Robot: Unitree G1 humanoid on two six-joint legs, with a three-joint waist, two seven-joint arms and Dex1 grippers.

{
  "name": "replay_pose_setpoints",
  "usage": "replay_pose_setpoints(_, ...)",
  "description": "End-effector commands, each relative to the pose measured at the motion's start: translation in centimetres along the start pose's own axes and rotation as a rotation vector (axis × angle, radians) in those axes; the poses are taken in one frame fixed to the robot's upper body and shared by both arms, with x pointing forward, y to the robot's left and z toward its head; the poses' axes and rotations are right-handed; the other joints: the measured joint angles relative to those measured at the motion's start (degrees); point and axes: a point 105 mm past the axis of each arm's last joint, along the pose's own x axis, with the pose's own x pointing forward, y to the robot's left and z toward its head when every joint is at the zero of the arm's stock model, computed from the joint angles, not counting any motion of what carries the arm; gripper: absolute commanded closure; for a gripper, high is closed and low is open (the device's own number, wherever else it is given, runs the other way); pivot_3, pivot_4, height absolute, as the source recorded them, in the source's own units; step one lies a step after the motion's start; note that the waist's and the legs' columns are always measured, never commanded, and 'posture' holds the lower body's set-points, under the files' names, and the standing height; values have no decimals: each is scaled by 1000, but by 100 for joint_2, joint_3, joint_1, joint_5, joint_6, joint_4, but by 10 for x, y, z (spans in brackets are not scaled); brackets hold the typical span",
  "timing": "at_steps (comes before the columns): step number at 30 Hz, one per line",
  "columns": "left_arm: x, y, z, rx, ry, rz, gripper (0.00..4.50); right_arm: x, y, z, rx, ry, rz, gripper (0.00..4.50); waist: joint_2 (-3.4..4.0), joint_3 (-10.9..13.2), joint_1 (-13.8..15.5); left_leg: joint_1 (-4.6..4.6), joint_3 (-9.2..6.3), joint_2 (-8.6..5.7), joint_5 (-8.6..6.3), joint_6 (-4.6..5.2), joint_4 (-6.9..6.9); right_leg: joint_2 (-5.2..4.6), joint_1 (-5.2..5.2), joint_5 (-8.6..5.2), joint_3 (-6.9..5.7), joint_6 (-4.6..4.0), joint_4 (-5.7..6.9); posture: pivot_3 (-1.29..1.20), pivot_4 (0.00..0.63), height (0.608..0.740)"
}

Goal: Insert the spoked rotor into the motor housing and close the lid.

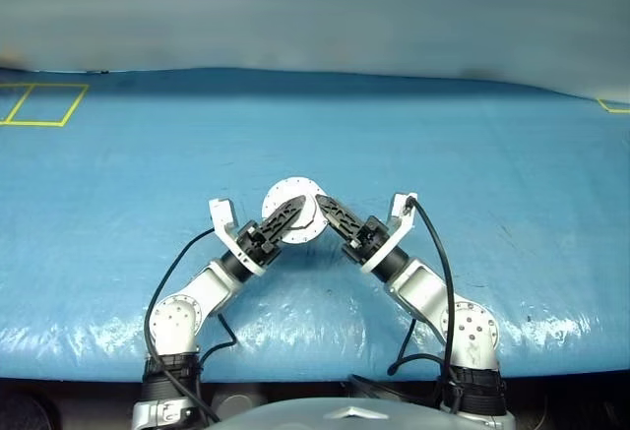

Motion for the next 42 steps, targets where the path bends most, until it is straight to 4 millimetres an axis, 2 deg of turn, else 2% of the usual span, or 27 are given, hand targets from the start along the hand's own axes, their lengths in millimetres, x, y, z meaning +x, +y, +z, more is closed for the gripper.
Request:
replay_pose_setpoints(1,13,-32,-26,23,157,-113,1890,5,8,9,-4,-32,38,3294,0,0,1,0,0,0,0,0,-1,0,0,0,0,0,0,0,150,740)
replay_pose_setpoints(8,15,-26,-28,50,160,-60,1890,7,8,14,-106,-73,12,3294,0,0,4,0,1,-1,0,0,1,-1,0,0,0,0,0,0,150,740)
replay_pose_setpoints(15,16,-18,-19,104,108,-9,1891,7,8,12,-104,-62,11,1006,0,0,6,-1,2,-7,0,-1,0,-5,0,3,2,3,-1,0,150,740)
replay_pose_setpoints(23,17,-6,-8,153,51,60,1891,8,6,12,-111,-56,-10,1006,0,0,13,0,2,-2,2,-3,1,-1,-2,1,2,1,2,0,150,740)
replay_pose_setpoints(27,16,-2,14,187,-65,96,1891,6,1,16,-118,-78,-39,1006,0,0,13,0,2,-2,2,-3,0,-1,-2,2,2,1,2,0,150,740)
replay_pose_setpoints(30,11,3,39,257,-150,140,1891,2,-4,24,-156,-114,-85,1006,-1,0,14,0,1,-2,2,-3,0,0,-2,2,1,1,2,0,150,740)
replay_pose_setpoints(33,3,16,64,340,-243,249,1891,-3,-10,37,-278,-172,-176,1006,-1,0,21,0,2,-2,2,-4,1,1,-2,3,2,3,1,0,150,740)
replay_pose_setpoints(38,-26,42,110,490,-448,510,1891,-12,-27,46,-612,-125,-373,1006,-3,0,36,-4,3,-12,3,-5,0,-7,-2,7,3,9,-4,0,150,740)
replay_pose_setpoints(42,-45,56,124,559,-480,635,1891,-21,-34,50,-676,-131,-432,1006,-5,0,40,-5,-1,-11,3,-6,-5,-5,-3,18,3,-12,-4,0,150,740)
